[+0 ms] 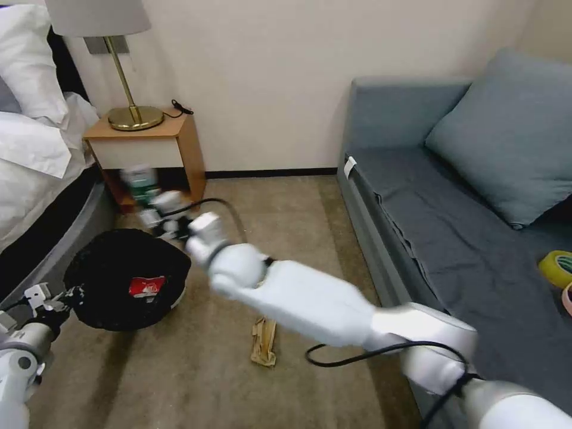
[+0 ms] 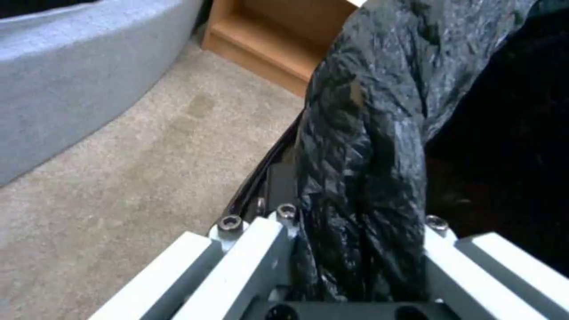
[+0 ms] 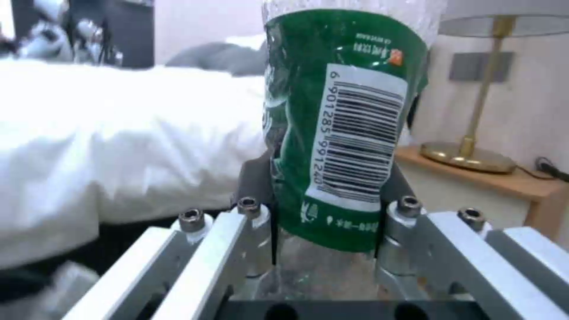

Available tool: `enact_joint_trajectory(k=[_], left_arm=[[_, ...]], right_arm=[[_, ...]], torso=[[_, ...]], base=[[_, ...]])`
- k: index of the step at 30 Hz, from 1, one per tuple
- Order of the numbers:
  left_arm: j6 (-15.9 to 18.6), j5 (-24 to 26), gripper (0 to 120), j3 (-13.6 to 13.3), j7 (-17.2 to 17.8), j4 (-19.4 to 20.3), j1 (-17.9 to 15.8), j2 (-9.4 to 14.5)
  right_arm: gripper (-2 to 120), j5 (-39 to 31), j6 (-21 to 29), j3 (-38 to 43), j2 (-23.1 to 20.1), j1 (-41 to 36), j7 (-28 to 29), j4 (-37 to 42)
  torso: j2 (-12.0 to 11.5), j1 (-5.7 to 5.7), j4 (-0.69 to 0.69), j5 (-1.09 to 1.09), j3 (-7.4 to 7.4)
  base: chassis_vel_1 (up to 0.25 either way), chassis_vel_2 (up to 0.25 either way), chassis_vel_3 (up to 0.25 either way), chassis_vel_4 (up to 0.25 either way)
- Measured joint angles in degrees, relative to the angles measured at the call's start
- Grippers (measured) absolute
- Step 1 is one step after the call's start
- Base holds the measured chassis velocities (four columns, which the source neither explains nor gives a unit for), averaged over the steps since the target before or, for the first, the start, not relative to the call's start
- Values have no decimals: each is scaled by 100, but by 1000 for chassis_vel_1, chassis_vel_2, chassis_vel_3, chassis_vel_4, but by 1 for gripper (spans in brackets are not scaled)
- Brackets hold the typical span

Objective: Pick up the trash bin, then pick up the garbage on the floor and place it into the trash bin.

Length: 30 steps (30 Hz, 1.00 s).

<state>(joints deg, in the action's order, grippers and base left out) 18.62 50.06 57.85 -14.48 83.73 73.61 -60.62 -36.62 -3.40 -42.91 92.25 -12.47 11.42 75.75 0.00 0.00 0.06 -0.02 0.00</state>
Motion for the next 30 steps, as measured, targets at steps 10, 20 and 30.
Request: enact_joint_trajectory(k=[10,20,30], left_arm=[[-4,174,2,58,-5,43,131,-21],[48,289,2,2,71,150,128,-69],[93,372,2,-29,86,200,138,-48]], right_arm=[[22,360,-249,-379,22,-304,-261,-438],[22,438,-238,-604,2,-389,-236,-747],[22,501,-167,-747,-6,-453,-206,-926]], torso=[[-1,0,-4,1,0],[0,0,-6,3,0],[0,0,-5,2,0]], base=[[0,0,0,0],[0,0,0,0],[0,0,0,0]])
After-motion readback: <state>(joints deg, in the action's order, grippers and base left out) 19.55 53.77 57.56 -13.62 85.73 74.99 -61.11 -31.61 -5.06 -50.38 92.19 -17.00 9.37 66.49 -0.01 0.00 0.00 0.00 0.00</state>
